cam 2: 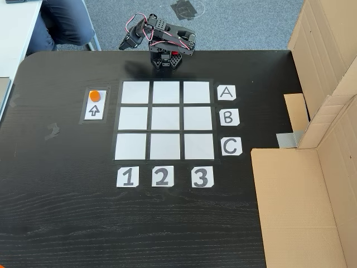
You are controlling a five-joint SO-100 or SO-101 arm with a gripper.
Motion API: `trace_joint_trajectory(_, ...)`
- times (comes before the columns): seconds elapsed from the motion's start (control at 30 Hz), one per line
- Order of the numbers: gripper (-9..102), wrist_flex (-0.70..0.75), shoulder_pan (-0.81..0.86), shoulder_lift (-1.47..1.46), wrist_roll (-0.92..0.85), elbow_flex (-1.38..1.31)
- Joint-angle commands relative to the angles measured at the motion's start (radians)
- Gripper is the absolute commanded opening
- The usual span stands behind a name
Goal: Pick up the round, orange token and place it in the grid on square A1.
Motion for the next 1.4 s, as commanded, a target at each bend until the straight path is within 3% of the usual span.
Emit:
trace_joint_trajectory(0.0,17,-0.012,-0.011,0.005,0.008,-0.003)
trace_joint_trajectory(0.73,20,-0.011,-0.012,-0.087,-0.074,-0.064)
trace_joint_trajectory(1.13,20,0.000,-0.075,-0.592,-0.078,-0.440)
trace_joint_trajectory(1.37,20,0.107,-0.138,-0.827,-0.078,-0.687)
